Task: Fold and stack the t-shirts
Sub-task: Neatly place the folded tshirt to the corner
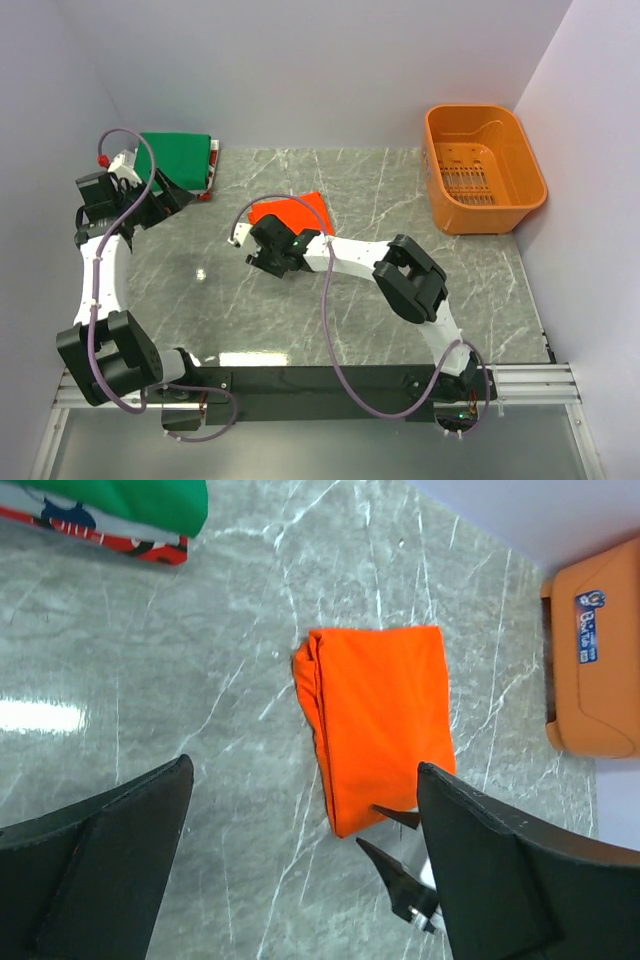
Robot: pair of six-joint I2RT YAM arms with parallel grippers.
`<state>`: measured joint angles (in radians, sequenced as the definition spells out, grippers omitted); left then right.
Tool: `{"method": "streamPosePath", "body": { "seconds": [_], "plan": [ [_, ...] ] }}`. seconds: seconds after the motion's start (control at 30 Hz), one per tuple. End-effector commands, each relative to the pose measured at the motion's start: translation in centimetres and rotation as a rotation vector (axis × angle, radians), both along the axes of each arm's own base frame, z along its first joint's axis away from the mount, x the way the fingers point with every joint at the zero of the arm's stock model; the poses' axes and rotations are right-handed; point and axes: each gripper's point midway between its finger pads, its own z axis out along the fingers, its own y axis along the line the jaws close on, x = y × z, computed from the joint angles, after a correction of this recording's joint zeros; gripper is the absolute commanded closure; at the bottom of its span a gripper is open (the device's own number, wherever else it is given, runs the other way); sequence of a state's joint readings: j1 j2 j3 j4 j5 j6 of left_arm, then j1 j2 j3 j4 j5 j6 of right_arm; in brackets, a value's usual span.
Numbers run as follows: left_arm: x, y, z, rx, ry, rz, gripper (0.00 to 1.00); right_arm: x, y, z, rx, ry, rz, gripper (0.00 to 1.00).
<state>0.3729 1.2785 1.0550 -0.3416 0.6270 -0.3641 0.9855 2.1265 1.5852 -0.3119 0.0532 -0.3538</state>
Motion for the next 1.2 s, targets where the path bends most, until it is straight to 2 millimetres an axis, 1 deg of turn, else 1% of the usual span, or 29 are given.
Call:
{"method": "streamPosePath", "body": {
  "seconds": [0.0,0.1,0.17,0.2,0.23,0.3,0.33,0.4,0.43,0.5,0.53,0.57,0.6,0.63,0.67,0.7,0.77,0.8,0.87,0.9,0.97,1.0,1.07,1.1,1.17],
  "plan": [
    [-0.7,0.3,0.1,0.021,0.007,0.019,0.01,0.8,1.7,1.6,0.044,-0.056,0.019,0.53],
    [-0.9,0.3,-0.3,0.024,0.019,0.020,0.00,0.0,1.9,1.2,0.055,-0.028,0.032,0.53],
    [-1.0,0.4,-0.7,0.024,0.024,0.023,0.01,-0.4,2.0,1.7,0.072,-0.022,0.039,0.53],
    [-1.1,0.3,-0.9,0.022,0.027,0.022,0.01,-1.0,2.0,1.5,0.073,-0.012,0.051,0.53],
    [-1.2,0.2,-1.3,0.013,0.036,0.018,0.01,-1.1,2.3,1.9,0.085,-0.019,0.057,0.53],
    [-1.3,0.0,-2.1,-0.005,0.060,0.012,0.01,-1.4,2.5,1.8,0.088,-0.014,0.067,0.53],
    [-1.4,-0.2,-2.8,-0.031,0.081,0.020,0.00,-1.4,2.5,1.5,0.085,-0.008,0.063,0.53],
    [-1.3,-0.3,-3.3,-0.052,0.081,0.028,0.00,-1.3,2.9,1.2,0.080,-0.001,0.061,0.54],
    [-1.5,-0.4,-4.0,-0.070,0.096,0.036,0.01,-1.3,2.7,0.3,0.056,0.007,0.057,0.55],
    [-1.4,-0.4,-4.0,-0.075,0.084,0.045,0.01,-1.0,2.6,-0.4,0.047,-0.001,0.054,0.56],
    [-1.6,-0.6,-4.4,-0.090,0.095,0.046,0.00,-0.8,2.8,-0.6,0.047,-0.006,0.052,0.57],
    [-1.6,-0.6,-4.8,-0.097,0.106,0.047,0.01,-0.5,2.5,-0.8,0.033,-0.013,0.043,0.59],
    [-1.6,-0.6,-5.1,-0.104,0.116,0.053,0.01,-0.4,2.7,-0.7,0.033,-0.016,0.040,0.62],
    [-1.7,-0.7,-5.6,-0.115,0.130,0.056,0.00,-0.5,2.5,-1.5,0.011,-0.003,0.039,0.68],
    [-1.7,-0.7,-5.9,-0.121,0.136,0.056,0.01,-0.6,2.5,-1.7,0.003,0.002,0.039,0.72],
    [-1.6,-0.7,-6.0,-0.130,0.137,0.060,0.01,-0.5,2.5,-1.7,-0.002,0.006,0.042,0.74],
    [-1.5,-0.9,-6.3,-0.145,0.140,0.054,0.01,-0.6,2.3,-2.1,-0.015,0.014,0.042,0.75],
    [-1.5,-1.0,-6.4,-0.153,0.142,0.056,0.01,-0.6,2.4,-2.2,-0.017,0.016,0.044,0.83],
    [-1.5,-1.2,-7.2,-0.165,0.155,0.055,0.02,-0.5,2.2,-2.4,-0.026,0.019,0.041,0.92],
    [-1.6,-1.6,-7.7,-0.170,0.167,0.051,0.02,-0.3,2.3,-2.0,-0.016,0.019,0.041,1.00],
    [-1.4,-1.9,-8.5,-0.178,0.181,0.046,0.02,0.1,2.3,-1.1,0.000,0.027,0.031,1.00],
    [-1.6,-2.5,-8.9,-0.196,0.196,0.036,0.02,1.0,2.2,0.5,0.042,0.030,0.010,1.00],
    [-1.5,-3.2,-9.9,-0.217,0.218,0.028,0.02,1.3,2.4,2.5,0.109,0.059,0.004,1.00],
    [-1.7,-4.2,-10.3,-0.251,0.242,0.013,0.02,2.3,2.1,4.5,0.156,0.052,-0.014,1.00],
    [-1.4,-5.1,-11.3,-0.292,0.269,0.008,0.01,2.4,2.3,6.2,0.223,0.084,-0.007,1.00]
  ]
}}
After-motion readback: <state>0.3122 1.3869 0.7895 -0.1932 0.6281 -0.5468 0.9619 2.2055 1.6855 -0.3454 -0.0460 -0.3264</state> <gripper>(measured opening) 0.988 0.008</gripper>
